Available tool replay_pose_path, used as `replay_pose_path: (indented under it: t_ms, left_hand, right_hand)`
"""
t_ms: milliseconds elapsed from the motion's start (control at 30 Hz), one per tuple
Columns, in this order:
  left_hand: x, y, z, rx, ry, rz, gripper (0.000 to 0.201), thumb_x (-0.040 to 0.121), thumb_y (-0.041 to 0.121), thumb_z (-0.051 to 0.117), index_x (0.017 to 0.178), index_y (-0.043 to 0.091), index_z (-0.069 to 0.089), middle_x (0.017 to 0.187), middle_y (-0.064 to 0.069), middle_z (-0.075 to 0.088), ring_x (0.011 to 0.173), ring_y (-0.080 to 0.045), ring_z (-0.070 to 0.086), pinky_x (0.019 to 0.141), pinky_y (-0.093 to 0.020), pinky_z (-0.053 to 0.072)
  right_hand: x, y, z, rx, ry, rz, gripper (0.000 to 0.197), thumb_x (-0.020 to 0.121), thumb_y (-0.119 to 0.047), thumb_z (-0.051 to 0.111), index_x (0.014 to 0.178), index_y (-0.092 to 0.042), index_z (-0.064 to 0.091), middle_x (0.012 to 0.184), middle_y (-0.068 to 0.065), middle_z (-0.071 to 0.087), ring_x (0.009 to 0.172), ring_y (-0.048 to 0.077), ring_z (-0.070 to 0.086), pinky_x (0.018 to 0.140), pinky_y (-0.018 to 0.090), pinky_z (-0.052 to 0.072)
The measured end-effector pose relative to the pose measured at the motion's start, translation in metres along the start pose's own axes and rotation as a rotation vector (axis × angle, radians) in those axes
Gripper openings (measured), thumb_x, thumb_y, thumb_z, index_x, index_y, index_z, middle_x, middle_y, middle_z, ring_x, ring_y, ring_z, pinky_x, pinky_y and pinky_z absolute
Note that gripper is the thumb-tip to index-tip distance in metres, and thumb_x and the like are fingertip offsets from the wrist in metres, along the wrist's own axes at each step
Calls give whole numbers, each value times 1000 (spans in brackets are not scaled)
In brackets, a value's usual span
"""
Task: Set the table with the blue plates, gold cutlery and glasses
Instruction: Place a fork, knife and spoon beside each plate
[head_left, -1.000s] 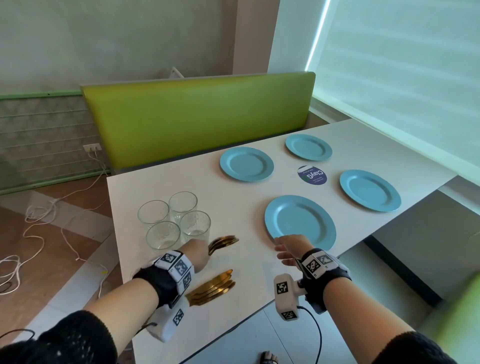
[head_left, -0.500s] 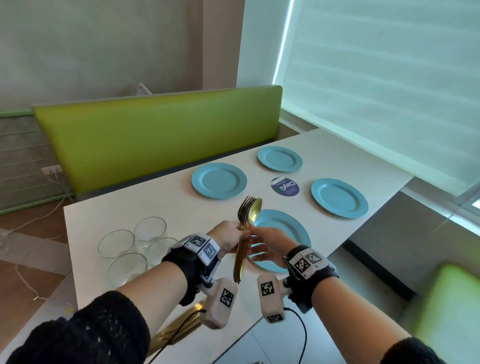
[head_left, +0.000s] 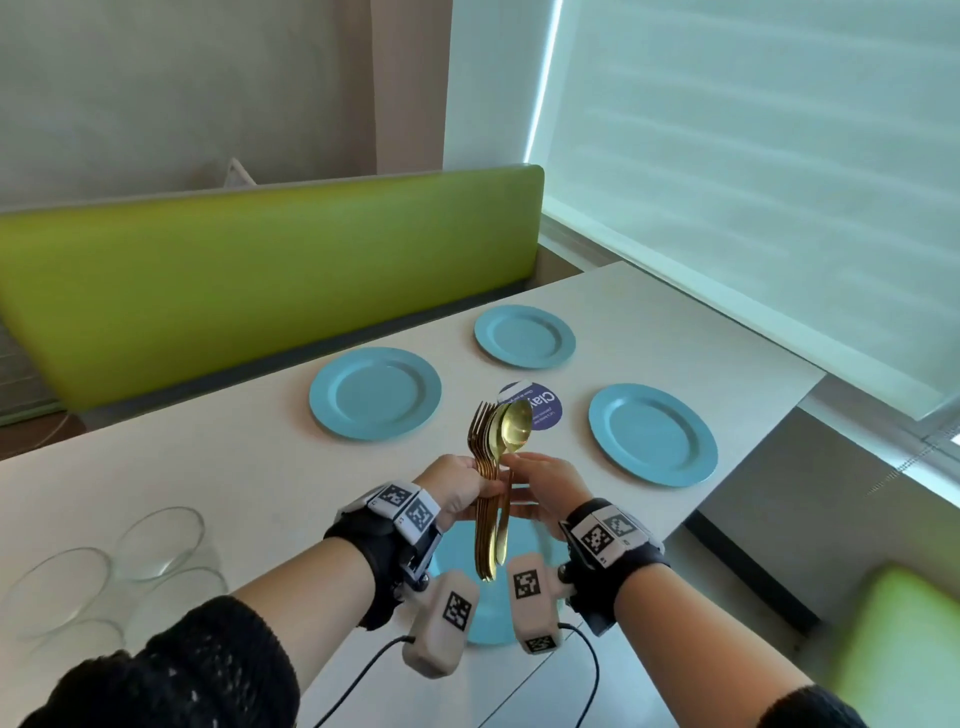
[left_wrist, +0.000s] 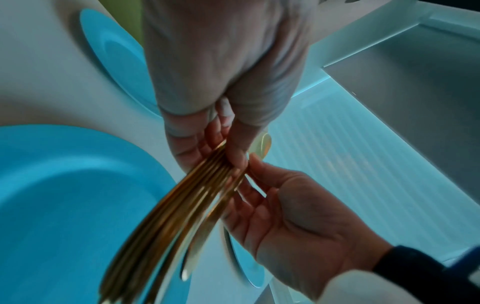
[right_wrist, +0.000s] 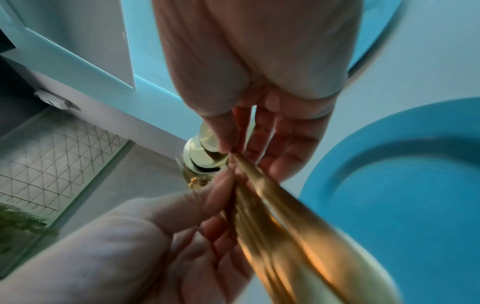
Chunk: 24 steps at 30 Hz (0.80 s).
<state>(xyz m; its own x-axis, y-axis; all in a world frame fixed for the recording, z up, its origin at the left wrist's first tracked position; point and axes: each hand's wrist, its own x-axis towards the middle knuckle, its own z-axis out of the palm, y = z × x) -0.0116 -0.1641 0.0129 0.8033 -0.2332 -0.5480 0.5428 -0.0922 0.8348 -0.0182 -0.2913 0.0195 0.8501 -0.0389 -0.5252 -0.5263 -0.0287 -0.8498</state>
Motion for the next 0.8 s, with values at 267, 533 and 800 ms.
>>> replay_pose_path:
  t_ms: [267,533,800]
  left_hand:
    - [48,19,2,-70,224,-58,20,89,-4,56,76,10,53,75,-6,60,63,-14,56,59,-25,48]
    - [65,19,-8,-187,354,-93,18,89,-7,54,79,8,53,78,-7,59,71,-15,55,65,-28,46]
    - [62,11,-5,-253,379,-123,21,90,-9,51,77,8,51,78,-8,58,70,-16,55,59,-26,44]
  right_hand:
    - [73,-1,-85,-385,246,-1,23,92,-17,56,70,-11,60,59,4,53,49,19,53,68,40,55]
    - [105,26,-105,-774,74,42,16,85,-27,67,75,-15,69,64,-2,62,56,12,55,58,22,47]
    - [115,36,-96,-884,55,14,19,85,-33,65,70,-22,62,91,5,71,85,22,63,72,26,46]
